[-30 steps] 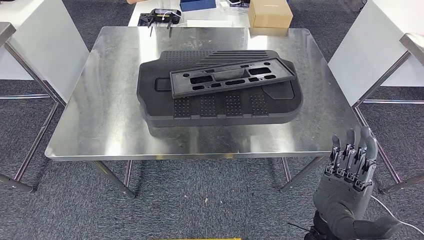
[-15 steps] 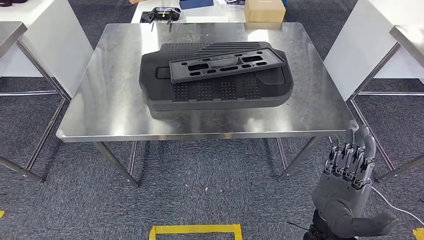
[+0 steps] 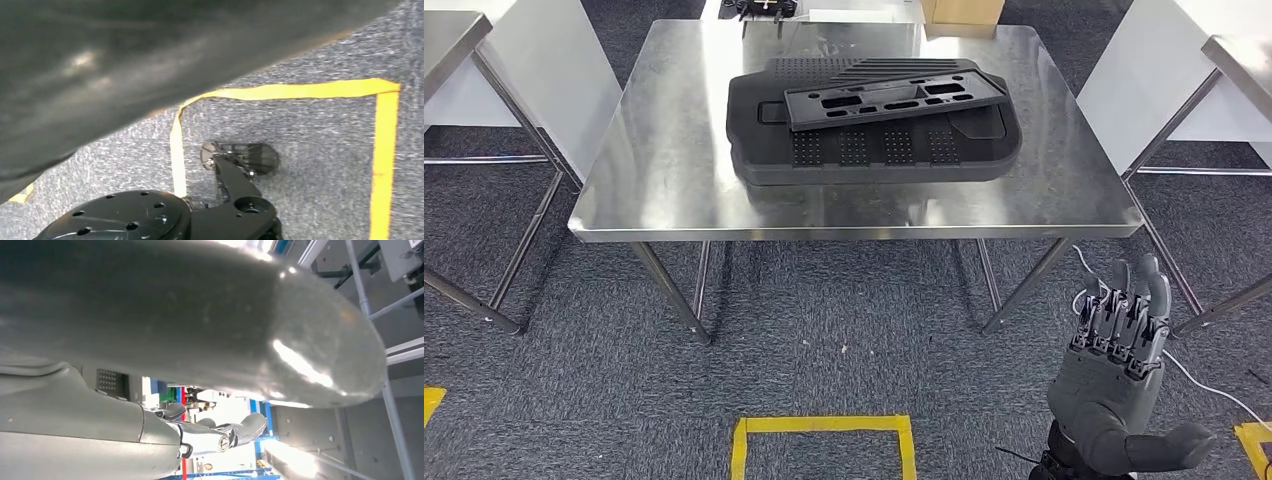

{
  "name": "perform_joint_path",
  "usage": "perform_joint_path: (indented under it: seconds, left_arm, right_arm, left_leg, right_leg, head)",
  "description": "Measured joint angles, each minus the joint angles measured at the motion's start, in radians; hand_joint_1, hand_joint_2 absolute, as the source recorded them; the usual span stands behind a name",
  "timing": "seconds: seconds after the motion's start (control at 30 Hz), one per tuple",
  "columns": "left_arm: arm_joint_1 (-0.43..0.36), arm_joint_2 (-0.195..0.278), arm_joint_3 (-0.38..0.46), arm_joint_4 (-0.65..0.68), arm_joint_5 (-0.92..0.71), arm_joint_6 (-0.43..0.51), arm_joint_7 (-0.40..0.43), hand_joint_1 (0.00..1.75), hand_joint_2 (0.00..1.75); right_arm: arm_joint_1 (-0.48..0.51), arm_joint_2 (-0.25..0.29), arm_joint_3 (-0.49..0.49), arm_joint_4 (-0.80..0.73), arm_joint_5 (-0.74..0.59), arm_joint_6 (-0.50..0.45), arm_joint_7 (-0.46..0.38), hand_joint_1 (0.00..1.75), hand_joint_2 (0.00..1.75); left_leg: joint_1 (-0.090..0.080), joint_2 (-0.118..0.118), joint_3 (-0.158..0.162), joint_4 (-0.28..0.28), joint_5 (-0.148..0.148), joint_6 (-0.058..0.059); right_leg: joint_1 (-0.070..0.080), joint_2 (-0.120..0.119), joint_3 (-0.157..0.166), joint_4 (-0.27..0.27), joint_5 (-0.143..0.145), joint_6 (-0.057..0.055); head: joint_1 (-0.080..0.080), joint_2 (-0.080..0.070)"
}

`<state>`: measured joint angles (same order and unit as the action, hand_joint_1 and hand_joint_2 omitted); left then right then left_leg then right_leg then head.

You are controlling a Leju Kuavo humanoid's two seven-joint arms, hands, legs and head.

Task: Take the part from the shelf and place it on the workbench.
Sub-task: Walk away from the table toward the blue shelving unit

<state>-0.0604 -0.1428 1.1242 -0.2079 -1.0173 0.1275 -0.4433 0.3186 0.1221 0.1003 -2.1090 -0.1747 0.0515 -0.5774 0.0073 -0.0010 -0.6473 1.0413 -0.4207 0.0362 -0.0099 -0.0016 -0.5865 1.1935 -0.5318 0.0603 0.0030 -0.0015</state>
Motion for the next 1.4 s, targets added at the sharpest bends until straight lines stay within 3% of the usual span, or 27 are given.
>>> perform_joint_path:
  seconds: [0.07, 0.1, 0.13, 0.2, 0.27, 0.33, 0.37, 0.4, 0.43, 0.47, 0.53, 0.6, 0.7, 0.73, 0.77, 0.83, 0.9, 0.93, 0.97, 1.03, 1.1, 1.17, 1.2, 1.27, 1.37, 1.4]
  left_arm:
    - [0.000, -0.001, 0.000, 0.000, -0.002, 0.002, 0.000, 0.00, 0.00]
    - [0.000, -0.002, 0.000, 0.000, -0.003, 0.004, -0.001, 0.00, 0.00]
    - [0.000, -0.002, 0.000, 0.000, -0.004, 0.006, -0.002, 0.00, 0.00]
    - [0.001, -0.001, 0.000, 0.000, -0.005, 0.009, -0.003, 0.00, 0.00]
    - [0.002, -0.001, 0.000, 0.000, -0.007, 0.011, -0.003, 0.00, 0.00]
    - [0.003, -0.001, 0.000, 0.000, -0.008, 0.013, -0.004, 0.00, 0.00]
    - [0.003, -0.001, 0.000, 0.000, -0.009, 0.013, -0.004, 0.00, 0.00]
    - [0.003, -0.001, 0.000, 0.000, -0.010, 0.014, -0.005, 0.00, 0.00]
    - [0.003, -0.001, 0.000, 0.000, -0.012, 0.014, -0.006, 0.00, 0.00]
    - [0.003, -0.001, 0.000, 0.000, -0.013, 0.015, -0.007, 0.00, 0.00]
    - [0.002, -0.001, 0.000, 0.000, -0.016, 0.018, -0.009, 0.00, 0.00]
    - [0.002, -0.002, 0.000, 0.001, -0.017, 0.020, -0.010, 0.00, 0.00]
    - [0.002, -0.001, 0.000, 0.001, -0.017, 0.020, -0.011, 0.00, 0.00]
    - [0.002, 0.000, 0.000, 0.001, -0.017, 0.020, -0.011, 0.00, 0.00]
    - [0.001, 0.000, 0.000, 0.001, -0.017, 0.020, -0.011, 0.00, 0.00]
    - [0.001, 0.000, 0.000, 0.000, -0.016, 0.020, -0.011, 0.00, 0.00]
    - [0.000, 0.001, 0.001, 0.000, -0.016, 0.020, -0.011, 0.00, 0.00]
    - [0.000, 0.001, 0.001, 0.000, -0.016, 0.020, -0.011, 0.00, 0.00]
    - [0.000, 0.001, 0.001, 0.000, -0.016, 0.019, -0.011, 0.00, 0.00]
    - [0.000, 0.000, 0.001, 0.000, -0.016, 0.018, -0.011, 0.00, 0.00]
    - [0.000, 0.000, 0.001, 0.000, -0.016, 0.015, -0.011, 0.00, 0.00]
    - [0.000, -0.001, 0.001, 0.000, -0.016, 0.013, -0.011, 0.00, 0.00]
    - [0.001, -0.001, 0.001, 0.000, -0.016, 0.012, -0.011, 0.00, 0.00]
    - [0.001, -0.001, 0.002, 0.000, -0.016, 0.012, -0.011, 0.00, 0.00]
    - [0.002, 0.000, 0.008, 0.000, -0.016, 0.011, -0.011, 0.00, 0.00]
    - [0.002, 0.000, 0.009, 0.000, -0.016, 0.010, -0.011, 0.00, 0.00]
  right_arm:
    - [-0.002, 0.000, 0.000, 0.000, -0.001, 0.000, 0.000, 0.00, 0.00]
    - [-0.003, 0.000, 0.000, 0.000, -0.003, 0.000, 0.001, 0.00, 0.00]
    - [-0.004, 0.000, -0.001, 0.001, -0.005, 0.000, 0.002, 0.00, 0.00]
    - [-0.003, 0.002, -0.004, 0.002, -0.010, 0.000, 0.004, 0.00, 0.00]
    - [-0.003, 0.004, -0.007, 0.004, -0.016, 0.000, 0.008, 0.00, 0.00]
    - [-0.001, 0.006, -0.009, 0.007, -0.018, 0.001, 0.010, 0.00, 0.00]
    - [0.000, 0.007, -0.011, 0.009, -0.018, 0.002, 0.010, 0.00, 0.00]
    - [0.000, 0.007, -0.013, 0.012, -0.019, 0.003, 0.011, 0.00, 0.00]
    - [0.000, 0.008, -0.015, 0.014, -0.019, 0.004, 0.012, 0.00, 0.00]
    - [0.001, 0.008, -0.018, 0.016, -0.020, 0.004, 0.013, 0.00, 0.00]
    - [0.000, 0.009, -0.021, 0.019, -0.023, 0.005, 0.016, 0.00, 0.00]
    - [0.000, 0.010, -0.024, 0.021, -0.026, 0.006, 0.017, 0.00, 0.00]
    - [0.000, 0.012, -0.026, 0.023, -0.027, 0.008, 0.017, 0.00, 0.00]
    - [0.000, 0.012, -0.028, 0.023, -0.027, 0.008, 0.017, 0.00, 0.00]
    - [0.000, 0.012, -0.031, 0.024, -0.027, 0.008, 0.017, 0.00, 0.00]
    - [0.000, 0.013, -0.035, 0.025, -0.028, 0.008, 0.017, 0.00, 0.00]
    - [0.000, 0.013, -0.038, 0.029, -0.029, 0.008, 0.017, 0.00, 0.00]
    - [0.000, 0.013, -0.040, 0.031, -0.029, 0.008, 0.018, 0.00, 0.00]
    - [0.000, 0.013, -0.041, 0.032, -0.029, 0.008, 0.018, 0.00, 0.00]
    - [-0.001, 0.013, -0.041, 0.033, -0.029, 0.008, 0.019, 0.00, 0.00]
    - [-0.003, 0.013, -0.042, 0.033, -0.029, 0.008, 0.020, 0.00, 0.00]
    - [-0.003, 0.014, -0.043, 0.033, -0.029, 0.008, 0.021, 0.00, 0.00]
    - [-0.004, 0.014, -0.043, 0.033, -0.029, 0.008, 0.022, 0.00, 0.00]
    - [-0.005, 0.015, -0.044, 0.034, -0.029, 0.009, 0.023, 0.00, 0.00]
    - [-0.005, 0.016, -0.046, 0.036, -0.029, 0.009, 0.024, 0.00, 0.00]
    - [-0.004, 0.016, -0.046, 0.037, -0.029, 0.009, 0.025, 0.00, 0.00]
  left_leg:
    - [-0.002, -0.001, -0.013, 0.000, 0.019, -0.009]
    - [-0.002, 0.000, -0.015, -0.002, 0.028, -0.015]
    - [-0.001, 0.000, -0.016, -0.005, 0.037, -0.022]
    - [0.002, 0.001, -0.018, -0.007, 0.044, -0.035]
    - [0.003, 0.000, -0.031, 0.035, -0.010, -0.044]
    - [0.005, -0.001, -0.058, 0.149, -0.107, -0.051]
    - [0.006, -0.002, -0.069, 0.211, -0.138, -0.055]
    - [0.007, -0.002, -0.069, 0.253, -0.149, -0.058]
    - [0.010, -0.002, -0.055, 0.262, -0.140, -0.061]
    - [0.013, -0.002, -0.021, 0.232, -0.118, -0.064]
    - [0.019, -0.003, 0.073, 0.105, -0.088, -0.070]
    - [0.017, -0.006, 0.121, 0.020, -0.091, -0.066]
    - [0.010, -0.007, 0.105, 0.008, -0.085, -0.042]
    - [0.009, -0.007, 0.097, 0.006, -0.077, -0.031]
    - [0.010, -0.006, 0.088, 0.004, -0.070, -0.019]
    - [0.009, -0.005, 0.068, 0.004, -0.056, -0.003]
    - [0.007, -0.003, 0.048, 0.004, -0.041, 0.002]
    - [0.006, -0.003, 0.038, 0.004, -0.034, 0.002]
    - [0.006, -0.002, 0.030, 0.004, -0.026, 0.001]
    - [0.005, -0.003, 0.016, 0.004, -0.012, -0.004]
    - [0.004, -0.003, 0.008, 0.003, 0.003, -0.015]
    - [0.005, -0.003, 0.006, -0.003, 0.019, -0.030]
    - [0.007, -0.003, 0.005, -0.004, 0.023, -0.036]
    - [0.007, -0.003, -0.008, 0.021, -0.011, -0.046]
    - [0.007, -0.003, -0.047, 0.178, -0.145, -0.052]
    - [0.008, -0.003, -0.053, 0.228, -0.167, -0.053]
  right_leg:
    - [0.007, 0.000, 0.109, -0.153, 0.002, -0.010]
    - [0.011, 0.000, 0.136, -0.199, -0.005, -0.017]
    - [0.015, 0.000, 0.144, -0.221, -0.009, -0.023]
    - [0.011, -0.001, 0.131, -0.226, 0.006, -0.035]
    - [0.002, -0.003, 0.121, -0.231, 0.024, -0.049]
    - [0.002, -0.006, 0.106, -0.231, 0.040, -0.059]
    - [0.003, -0.007, 0.097, -0.230, 0.047, -0.060]
    - [0.003, -0.008, 0.088, -0.229, 0.053, -0.060]
    - [0.003, -0.009, 0.082, -0.227, 0.059, -0.057]
    - [0.002, -0.009, 0.076, -0.223, 0.063, -0.053]
    - [0.002, -0.009, 0.060, -0.205, 0.068, -0.046]
    - [0.005, -0.009, 0.038, -0.186, 0.072, -0.037]
    - [0.004, -0.007, 0.020, -0.176, 0.081, -0.015]
    - [0.003, -0.006, 0.009, -0.165, 0.072, -0.011]
    - [0.002, -0.004, -0.008, -0.137, 0.050, -0.012]
    - [0.000, -0.002, -0.056, -0.031, -0.015, -0.020]
    - [-0.001, -0.002, -0.088, 0.072, -0.057, -0.020]
    - [-0.001, -0.002, -0.082, 0.081, -0.056, -0.015]
    - [-0.001, -0.002, -0.057, 0.054, -0.043, -0.008]
    - [-0.001, -0.002, 0.035, -0.080, -0.010, 0.000]
    - [0.005, -0.001, 0.102, -0.185, 0.007, -0.005]
    - [0.012, 0.001, 0.105, -0.206, 0.014, -0.016]
    - [0.008, 0.000, 0.099, -0.211, 0.022, -0.024]
    - [0.001, -0.002, 0.094, -0.220, 0.041, -0.043]
    - [0.002, -0.005, 0.073, -0.222, 0.067, -0.061]
    - [0.004, -0.005, 0.063, -0.219, 0.073, -0.061]
  head:
    - [-0.001, 0.000]
    - [0.000, 0.000]
    - [0.000, 0.000]
    - [0.003, 0.000]
    - [0.001, 0.000]
    - [-0.002, 0.000]
    - [-0.003, 0.000]
    - [-0.003, 0.000]
    - [-0.003, 0.000]
    - [-0.003, 0.000]
    - [-0.004, 0.000]
    - [-0.006, 0.000]
    - [-0.006, 0.000]
    - [-0.006, 0.000]
    - [-0.003, 0.000]
    - [0.001, 0.000]
    - [0.002, 0.000]
    - [0.002, 0.000]
    - [0.002, 0.000]
    - [0.003, 0.000]
    - [0.001, 0.000]
    - [0.001, 0.000]
    - [0.001, 0.000]
    - [-0.001, 0.000]
    - [-0.005, 0.000]
    - [-0.005, 0.000]
